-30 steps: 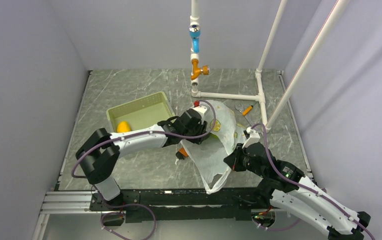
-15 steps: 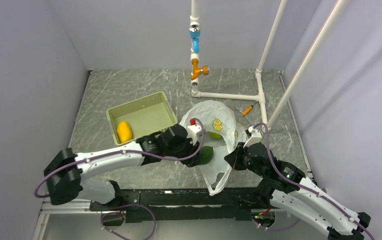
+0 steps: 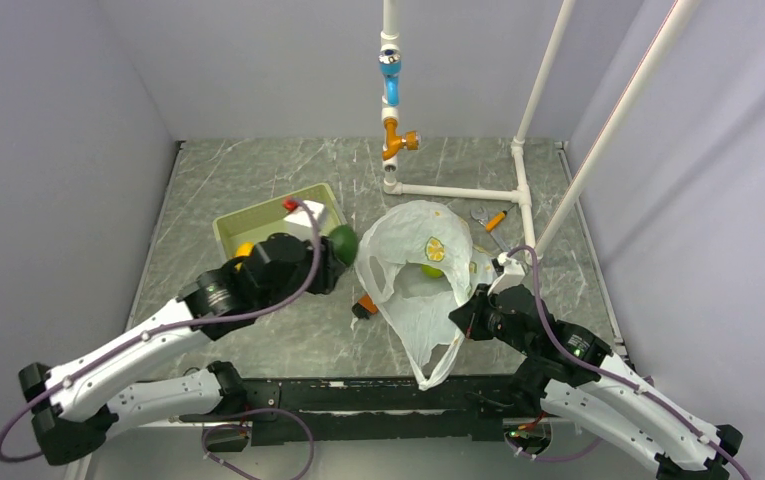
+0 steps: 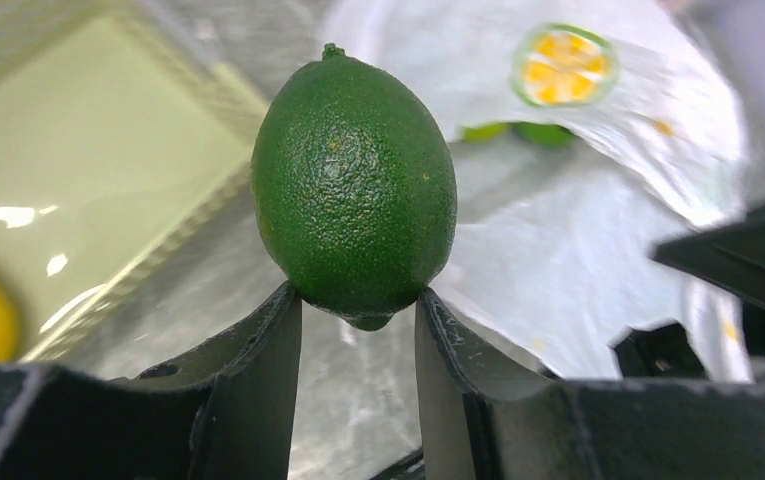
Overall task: Take the fake fruits out of the plastic bag
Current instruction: Place the fake fruit in the bin.
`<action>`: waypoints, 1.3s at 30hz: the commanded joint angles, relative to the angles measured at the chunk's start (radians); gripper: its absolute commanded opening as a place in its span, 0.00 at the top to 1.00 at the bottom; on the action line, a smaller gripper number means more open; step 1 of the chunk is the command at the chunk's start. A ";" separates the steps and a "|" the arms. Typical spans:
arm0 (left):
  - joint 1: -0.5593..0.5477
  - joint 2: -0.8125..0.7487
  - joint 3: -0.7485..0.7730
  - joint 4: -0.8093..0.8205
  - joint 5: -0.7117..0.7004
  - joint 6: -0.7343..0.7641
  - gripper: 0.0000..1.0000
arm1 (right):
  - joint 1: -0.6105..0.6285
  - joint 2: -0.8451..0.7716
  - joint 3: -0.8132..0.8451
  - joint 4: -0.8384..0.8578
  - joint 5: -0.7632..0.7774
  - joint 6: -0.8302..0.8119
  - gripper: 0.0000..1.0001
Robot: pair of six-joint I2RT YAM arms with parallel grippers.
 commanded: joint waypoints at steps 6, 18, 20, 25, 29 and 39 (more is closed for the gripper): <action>0.247 -0.116 -0.104 -0.213 -0.184 -0.109 0.73 | 0.003 0.000 0.022 0.049 0.014 -0.010 1.00; 0.442 0.170 -0.084 -0.297 -0.299 -0.091 0.73 | 0.002 -0.020 0.012 0.042 0.008 0.002 1.00; 0.467 0.203 -0.098 -0.254 -0.276 -0.074 0.73 | 0.002 -0.019 0.012 0.043 0.008 0.002 1.00; 0.512 0.280 -0.082 -0.190 -0.206 -0.040 0.73 | 0.002 -0.009 0.013 0.045 0.003 -0.004 1.00; 0.522 0.326 -0.050 -0.181 -0.188 -0.032 0.72 | 0.002 -0.007 0.012 0.049 0.004 -0.006 1.00; 0.548 0.494 -0.014 -0.192 -0.132 -0.018 0.69 | 0.002 -0.003 0.008 0.056 0.005 -0.011 1.00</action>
